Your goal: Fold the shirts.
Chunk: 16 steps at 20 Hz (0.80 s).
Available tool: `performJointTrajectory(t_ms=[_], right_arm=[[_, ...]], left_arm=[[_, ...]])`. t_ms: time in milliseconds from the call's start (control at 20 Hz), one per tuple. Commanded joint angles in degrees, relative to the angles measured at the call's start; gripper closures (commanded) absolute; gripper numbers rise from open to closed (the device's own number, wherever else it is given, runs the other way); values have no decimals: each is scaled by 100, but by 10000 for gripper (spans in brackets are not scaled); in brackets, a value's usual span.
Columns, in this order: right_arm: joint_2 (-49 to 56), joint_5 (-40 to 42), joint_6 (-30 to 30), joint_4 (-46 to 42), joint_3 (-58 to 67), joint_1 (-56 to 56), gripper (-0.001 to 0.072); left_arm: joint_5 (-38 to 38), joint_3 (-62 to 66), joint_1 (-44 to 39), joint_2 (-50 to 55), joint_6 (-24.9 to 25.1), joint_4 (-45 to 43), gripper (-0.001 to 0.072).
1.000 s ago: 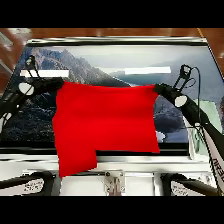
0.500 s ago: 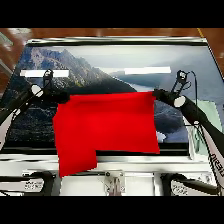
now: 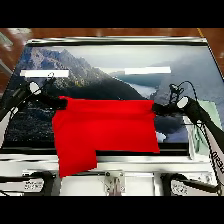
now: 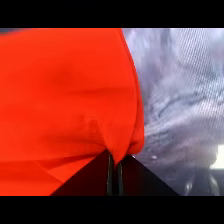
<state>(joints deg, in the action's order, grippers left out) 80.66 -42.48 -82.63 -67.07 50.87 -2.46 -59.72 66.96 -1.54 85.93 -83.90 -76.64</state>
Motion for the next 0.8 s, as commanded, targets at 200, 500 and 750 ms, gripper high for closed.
performJointTrajectory(t_ms=[200,500,750], right_arm=[[-542,-1432,11,-1241,575,-11,141],[-1333,-4334,267,-2736,555,-951,142],[-1526,-4216,748,-289,-306,-1969,142]], left_arm=[[-1322,302,404,-302,-184,358,240],[-2282,-1639,1554,-2103,83,420,1],[-2173,-3676,2356,-2673,1088,1154,6]])
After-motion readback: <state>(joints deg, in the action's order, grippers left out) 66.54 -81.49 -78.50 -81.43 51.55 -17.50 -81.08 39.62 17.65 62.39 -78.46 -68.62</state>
